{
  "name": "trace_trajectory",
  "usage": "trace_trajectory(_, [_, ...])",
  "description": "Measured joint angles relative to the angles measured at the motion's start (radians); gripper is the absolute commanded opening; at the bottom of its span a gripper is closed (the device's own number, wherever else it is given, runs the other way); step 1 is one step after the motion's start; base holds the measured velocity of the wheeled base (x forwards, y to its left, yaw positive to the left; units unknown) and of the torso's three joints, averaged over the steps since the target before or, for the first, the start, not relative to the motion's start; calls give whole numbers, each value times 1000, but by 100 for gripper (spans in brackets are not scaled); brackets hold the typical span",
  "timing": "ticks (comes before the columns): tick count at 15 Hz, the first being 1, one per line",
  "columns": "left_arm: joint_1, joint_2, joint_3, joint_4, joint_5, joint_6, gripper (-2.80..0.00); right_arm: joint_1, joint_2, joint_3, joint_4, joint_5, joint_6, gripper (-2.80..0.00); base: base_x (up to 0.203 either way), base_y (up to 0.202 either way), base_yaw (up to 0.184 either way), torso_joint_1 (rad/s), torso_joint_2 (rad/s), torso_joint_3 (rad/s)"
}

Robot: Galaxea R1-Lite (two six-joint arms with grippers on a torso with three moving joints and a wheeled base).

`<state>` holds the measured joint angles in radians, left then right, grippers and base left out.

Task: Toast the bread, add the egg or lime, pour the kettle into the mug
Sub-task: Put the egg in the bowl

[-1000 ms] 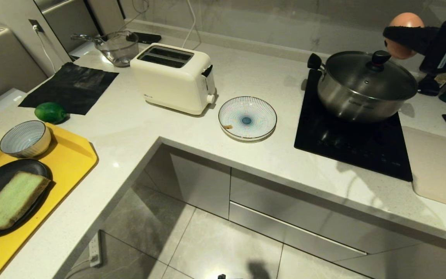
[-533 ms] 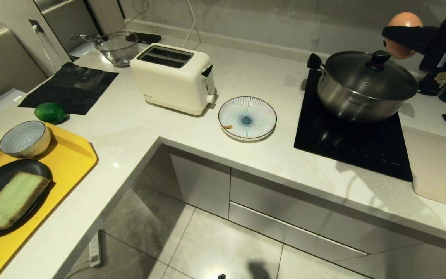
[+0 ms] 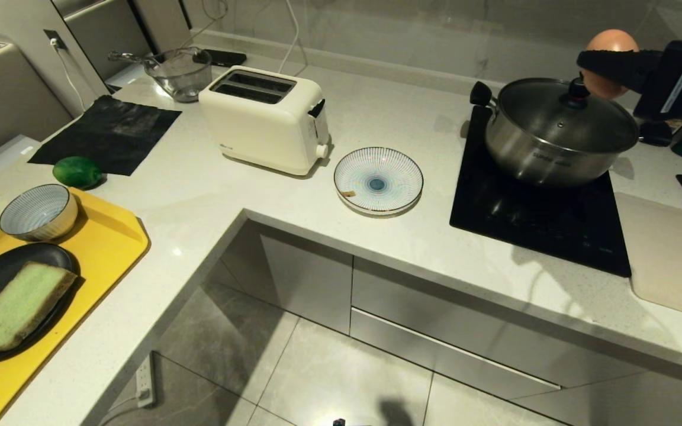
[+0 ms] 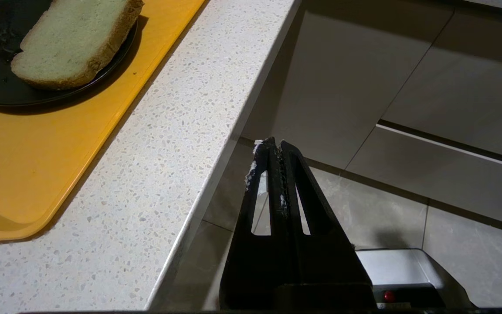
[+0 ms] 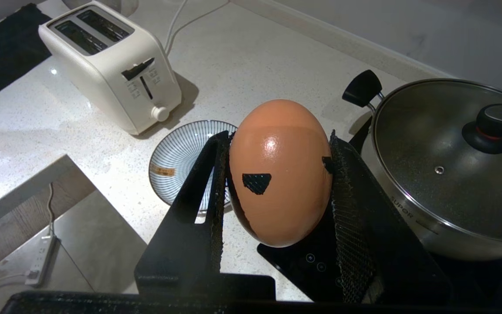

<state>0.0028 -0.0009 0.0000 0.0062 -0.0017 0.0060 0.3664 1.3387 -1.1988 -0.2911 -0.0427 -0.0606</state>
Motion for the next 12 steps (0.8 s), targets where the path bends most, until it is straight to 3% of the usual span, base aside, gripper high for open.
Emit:
trace_trajectory(6, [0,0,0,0,0,0,-280,0,-6,14,28,0,17,-280,0,0,0,0,0,0])
trace_trajectory(9, [0,0,0,0,0,0,-280,-2,-5,-19,148,-2,111,-280,0,0,0,0,0,0])
trace_trajectory(12, [0,0,0,0,0,0,-280,-2,32,-96,207,-2,134,-280,0,0,0,0,0,0])
